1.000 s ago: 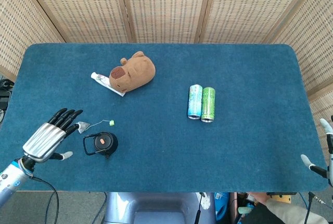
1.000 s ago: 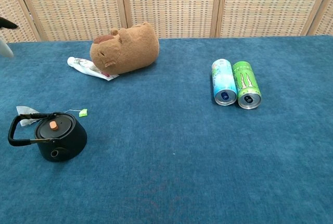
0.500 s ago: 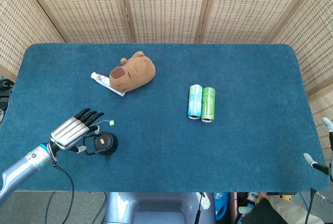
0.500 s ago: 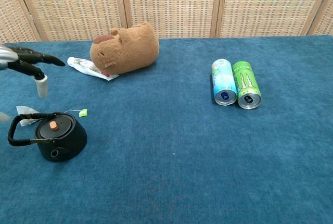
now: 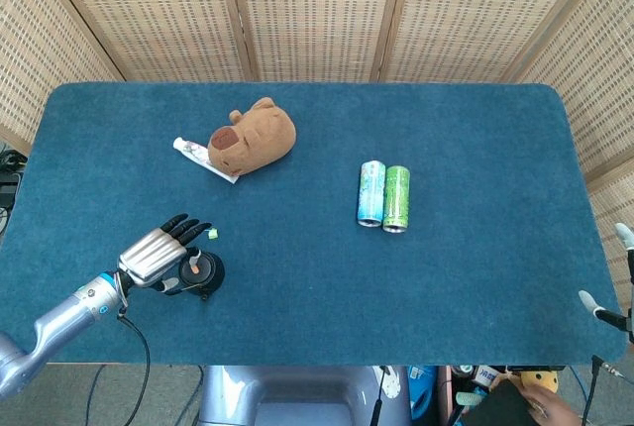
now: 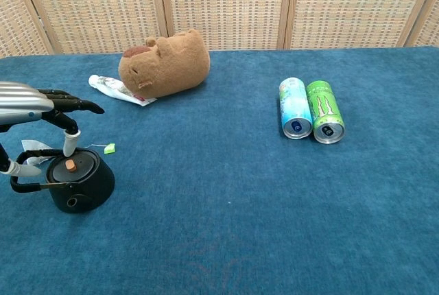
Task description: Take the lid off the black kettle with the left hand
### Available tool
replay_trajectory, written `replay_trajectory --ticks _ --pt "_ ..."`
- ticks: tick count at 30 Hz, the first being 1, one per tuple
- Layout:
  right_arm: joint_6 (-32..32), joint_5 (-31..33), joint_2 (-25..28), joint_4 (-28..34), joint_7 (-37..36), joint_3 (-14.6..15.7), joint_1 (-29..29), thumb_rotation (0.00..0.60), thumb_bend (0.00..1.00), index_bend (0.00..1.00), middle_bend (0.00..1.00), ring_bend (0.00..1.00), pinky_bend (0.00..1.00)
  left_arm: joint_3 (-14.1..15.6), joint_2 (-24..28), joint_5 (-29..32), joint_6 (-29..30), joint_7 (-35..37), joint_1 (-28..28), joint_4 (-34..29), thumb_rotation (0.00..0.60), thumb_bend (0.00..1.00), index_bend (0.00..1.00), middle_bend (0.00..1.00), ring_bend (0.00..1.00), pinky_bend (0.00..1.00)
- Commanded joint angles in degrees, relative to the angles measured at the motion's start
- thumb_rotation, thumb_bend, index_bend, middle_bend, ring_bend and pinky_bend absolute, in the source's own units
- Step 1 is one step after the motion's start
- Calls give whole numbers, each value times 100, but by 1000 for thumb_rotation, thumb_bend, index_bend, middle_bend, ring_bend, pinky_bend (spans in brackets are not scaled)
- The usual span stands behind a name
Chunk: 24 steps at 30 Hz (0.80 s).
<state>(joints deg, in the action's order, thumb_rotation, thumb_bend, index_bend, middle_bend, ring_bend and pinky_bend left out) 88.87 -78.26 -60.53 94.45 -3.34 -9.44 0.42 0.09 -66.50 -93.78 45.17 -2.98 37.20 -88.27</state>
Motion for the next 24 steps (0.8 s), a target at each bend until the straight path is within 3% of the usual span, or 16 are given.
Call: replay_trajectory --ticks 1,17,24 --pt "-21 19 13 -5 -21 -3 3 600 0 0 0 0 0 -6 -102 90 -42 -78 52 79 600 316 437 0 0 0" --pt "-75 100 57 -46 -142 -25 -6 600 0 0 0 0 0 43 -436 389 -173 -189 243 310 600 346 460 0 0 0" --pt "-61 87 62 -41 -150 -21 -15 600 0 0 0 0 0 105 -492 399 -138 -189 283 342 600 376 587 0 0 0"
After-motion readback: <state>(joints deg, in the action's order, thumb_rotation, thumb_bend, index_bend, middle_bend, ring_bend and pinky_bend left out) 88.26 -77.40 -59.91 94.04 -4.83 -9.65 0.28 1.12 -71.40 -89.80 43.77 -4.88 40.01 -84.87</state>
